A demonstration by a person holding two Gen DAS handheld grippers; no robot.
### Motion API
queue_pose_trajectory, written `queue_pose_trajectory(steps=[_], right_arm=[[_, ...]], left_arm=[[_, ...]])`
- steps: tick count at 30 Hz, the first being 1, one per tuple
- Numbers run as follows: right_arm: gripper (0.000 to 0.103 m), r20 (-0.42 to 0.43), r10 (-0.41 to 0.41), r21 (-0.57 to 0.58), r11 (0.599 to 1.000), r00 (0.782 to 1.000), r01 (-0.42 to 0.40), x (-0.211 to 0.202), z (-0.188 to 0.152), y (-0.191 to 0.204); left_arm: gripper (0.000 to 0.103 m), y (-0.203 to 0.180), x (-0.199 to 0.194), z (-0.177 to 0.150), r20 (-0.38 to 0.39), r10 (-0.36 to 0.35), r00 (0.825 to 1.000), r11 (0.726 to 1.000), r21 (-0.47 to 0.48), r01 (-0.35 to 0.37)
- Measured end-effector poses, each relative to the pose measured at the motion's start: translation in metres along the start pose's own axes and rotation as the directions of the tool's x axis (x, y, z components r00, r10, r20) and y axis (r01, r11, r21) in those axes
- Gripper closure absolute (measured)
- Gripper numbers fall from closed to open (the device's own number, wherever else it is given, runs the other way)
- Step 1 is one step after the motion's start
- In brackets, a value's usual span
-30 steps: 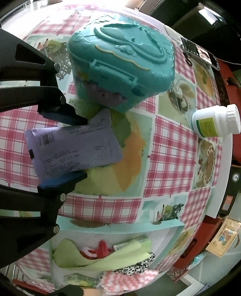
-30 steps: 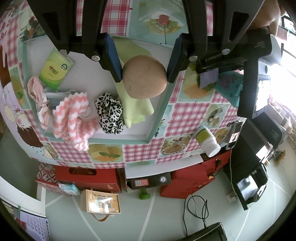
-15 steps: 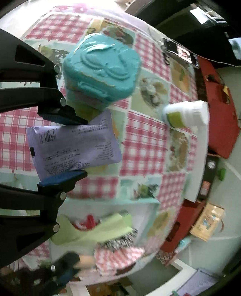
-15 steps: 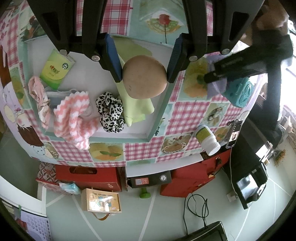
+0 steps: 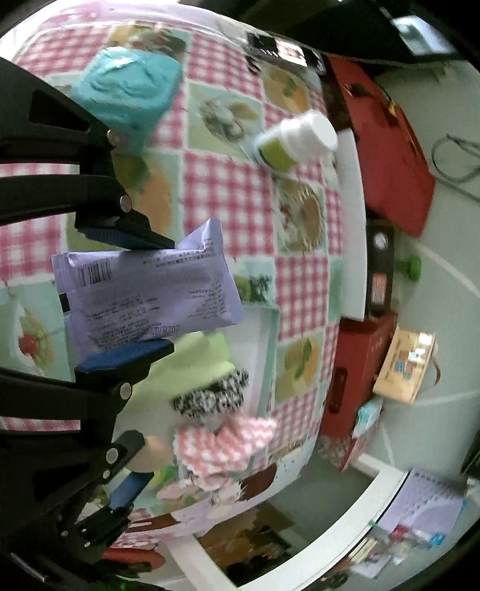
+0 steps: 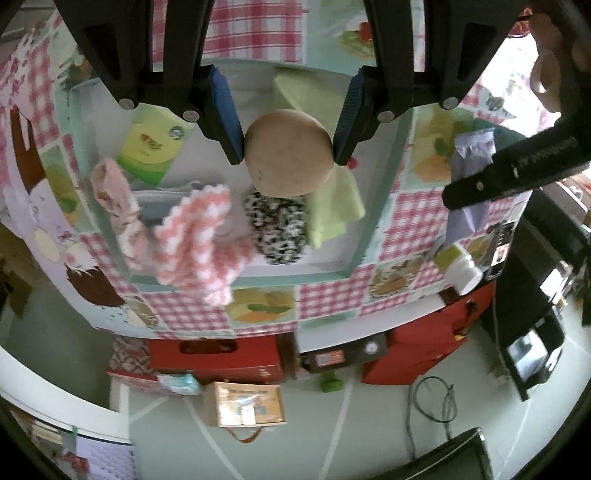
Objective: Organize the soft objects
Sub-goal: 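Carry the sponge with the right tool while the left tool carries the lavender packet over the tray, then open the right tool to drop the sponge in the tray while the left tool releases the packet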
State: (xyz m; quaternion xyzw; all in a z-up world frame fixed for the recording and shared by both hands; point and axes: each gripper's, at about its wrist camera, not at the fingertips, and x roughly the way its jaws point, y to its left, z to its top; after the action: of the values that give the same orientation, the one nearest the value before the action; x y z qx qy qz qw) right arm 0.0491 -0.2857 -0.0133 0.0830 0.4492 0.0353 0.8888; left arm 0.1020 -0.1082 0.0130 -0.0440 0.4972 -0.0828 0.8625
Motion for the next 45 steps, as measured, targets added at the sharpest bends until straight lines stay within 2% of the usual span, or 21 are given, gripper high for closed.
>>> queue_pose_trajectory(steps=[11, 19, 22, 27, 31, 32, 35, 38, 41, 44, 45], right_arm=[[0.05, -0.024, -0.065, 0.077, 0.995, 0.998, 0.067, 0.009, -0.002, -0.031], [0.049, -0.06, -0.082, 0.054, 0.995, 0.995, 0.085, 0.018, -0.005, -0.027], [0.049, -0.063, -0.09, 0.047, 0.995, 0.994, 0.093, 0.02, -0.004, -0.025], [0.047, -0.064, -0.1, 0.034, 0.994, 0.993, 0.103, 0.02, -0.005, -0.023], [0.039, -0.049, -0.113, 0.029, 0.993, 0.992, 0.114, 0.018, -0.004, -0.022], [0.039, -0.047, -0.114, 0.026, 0.993, 0.992, 0.116, 0.017, -0.003, -0.022], [0.035, -0.047, -0.117, 0.024, 0.993, 0.992, 0.118, 0.018, -0.003, -0.022], [0.028, -0.052, -0.127, 0.019, 0.992, 0.991, 0.128, 0.019, -0.002, -0.022], [0.019, -0.053, -0.142, 0.006, 0.99, 0.988, 0.143, 0.02, -0.002, -0.021], [0.012, -0.051, -0.163, -0.002, 0.987, 0.985, 0.163, 0.021, -0.002, -0.021], [0.01, -0.049, -0.169, -0.004, 0.986, 0.984, 0.169, 0.022, -0.002, -0.021]], left_arm=[[0.053, -0.041, 0.037, -0.006, -0.04, -0.106, 0.994, 0.989, 0.103, 0.109], [0.052, -0.035, 0.052, -0.009, -0.106, -0.15, 0.983, 0.986, 0.054, 0.156], [0.042, -0.033, 0.052, -0.009, -0.112, -0.153, 0.982, 0.987, 0.04, 0.158], [0.041, -0.032, 0.05, -0.009, -0.12, -0.17, 0.978, 0.984, 0.026, 0.175], [0.04, -0.026, 0.047, -0.009, -0.118, -0.177, 0.977, 0.984, 0.004, 0.179], [0.039, -0.024, 0.047, -0.01, -0.117, -0.173, 0.978, 0.985, -0.005, 0.174], [0.026, -0.016, 0.046, -0.011, -0.116, -0.164, 0.98, 0.986, -0.025, 0.162], [0.026, -0.006, 0.044, -0.014, -0.11, -0.133, 0.985, 0.991, -0.047, 0.129], [0.02, 0.004, 0.042, -0.017, -0.098, -0.069, 0.993, 0.996, -0.057, 0.063], [0.018, 0.015, 0.042, -0.019, -0.086, 0.021, 0.996, 0.998, -0.065, -0.027], [0.017, 0.019, 0.043, -0.02, -0.084, 0.076, 0.994, 0.995, -0.06, -0.081]])
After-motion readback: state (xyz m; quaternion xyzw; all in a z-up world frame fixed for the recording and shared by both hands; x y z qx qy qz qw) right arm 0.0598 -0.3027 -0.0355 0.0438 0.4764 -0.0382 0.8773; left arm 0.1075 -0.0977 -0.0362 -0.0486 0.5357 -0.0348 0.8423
